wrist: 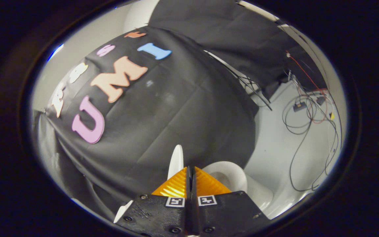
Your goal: Open the toilet lid.
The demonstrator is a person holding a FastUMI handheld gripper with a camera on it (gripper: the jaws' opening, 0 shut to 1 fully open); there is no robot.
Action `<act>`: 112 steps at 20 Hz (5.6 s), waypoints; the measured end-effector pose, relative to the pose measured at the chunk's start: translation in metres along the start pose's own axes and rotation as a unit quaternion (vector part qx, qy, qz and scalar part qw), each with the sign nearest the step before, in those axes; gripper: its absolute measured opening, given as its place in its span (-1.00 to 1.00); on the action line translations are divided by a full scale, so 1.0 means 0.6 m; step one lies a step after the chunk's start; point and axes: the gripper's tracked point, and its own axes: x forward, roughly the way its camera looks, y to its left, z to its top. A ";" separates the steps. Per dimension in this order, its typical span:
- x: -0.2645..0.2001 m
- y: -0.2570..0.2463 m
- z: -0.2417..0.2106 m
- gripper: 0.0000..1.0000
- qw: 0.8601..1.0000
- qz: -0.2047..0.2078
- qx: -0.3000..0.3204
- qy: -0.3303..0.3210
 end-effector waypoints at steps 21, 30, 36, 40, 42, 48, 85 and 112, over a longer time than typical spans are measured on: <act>-0.116 0.384 -0.103 -1.00 0.949 0.127 -0.290 -0.003; -0.150 0.503 -0.220 -1.00 0.915 0.198 -0.351 0.036; -0.157 0.545 -0.280 -0.99 0.899 0.232 -0.367 0.055; -0.155 0.582 -0.324 -0.99 0.885 0.253 -0.383 0.079; -0.163 0.596 -0.342 -1.00 0.880 0.257 -0.389 0.086; -0.173 0.623 -0.403 -0.99 0.865 0.276 -0.405 0.104; -0.260 0.596 -0.173 0.97 0.867 0.253 -0.428 0.000; -0.236 0.056 0.266 0.94 0.915 -0.020 -0.394 -0.083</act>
